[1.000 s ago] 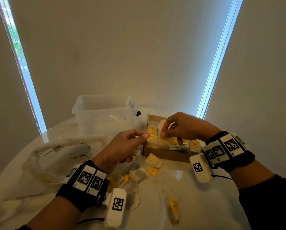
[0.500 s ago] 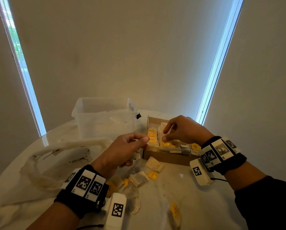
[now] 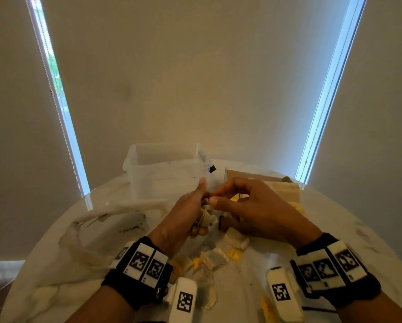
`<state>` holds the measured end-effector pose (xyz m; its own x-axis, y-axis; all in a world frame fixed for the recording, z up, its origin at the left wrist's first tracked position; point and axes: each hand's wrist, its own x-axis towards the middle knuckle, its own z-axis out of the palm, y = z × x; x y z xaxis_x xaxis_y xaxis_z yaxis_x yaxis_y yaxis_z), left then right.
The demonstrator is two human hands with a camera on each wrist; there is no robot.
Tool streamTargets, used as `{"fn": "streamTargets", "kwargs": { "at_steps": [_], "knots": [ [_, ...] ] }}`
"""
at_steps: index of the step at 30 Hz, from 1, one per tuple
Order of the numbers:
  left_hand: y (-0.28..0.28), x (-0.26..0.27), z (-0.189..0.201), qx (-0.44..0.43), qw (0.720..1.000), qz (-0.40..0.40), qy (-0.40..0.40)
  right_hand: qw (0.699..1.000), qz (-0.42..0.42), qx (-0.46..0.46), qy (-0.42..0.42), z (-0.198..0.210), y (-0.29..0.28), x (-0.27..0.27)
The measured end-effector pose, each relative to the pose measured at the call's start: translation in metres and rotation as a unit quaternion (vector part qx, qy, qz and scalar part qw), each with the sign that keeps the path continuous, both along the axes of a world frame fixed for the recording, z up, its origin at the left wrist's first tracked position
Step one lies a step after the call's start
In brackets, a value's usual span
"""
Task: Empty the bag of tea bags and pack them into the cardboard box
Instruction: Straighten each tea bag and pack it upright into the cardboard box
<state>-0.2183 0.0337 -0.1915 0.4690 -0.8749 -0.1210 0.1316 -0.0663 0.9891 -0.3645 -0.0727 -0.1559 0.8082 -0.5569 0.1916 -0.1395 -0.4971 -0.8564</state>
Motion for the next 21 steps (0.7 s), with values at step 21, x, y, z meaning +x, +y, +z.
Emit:
{"fn": "streamTargets", "kwargs": {
  "at_steps": [21],
  "knots": [
    [-0.007, 0.009, -0.012, -0.067, 0.996, 0.019, -0.051, 0.983, -0.096, 0.065, -0.145, -0.023, -0.010, -0.003]
  ]
}}
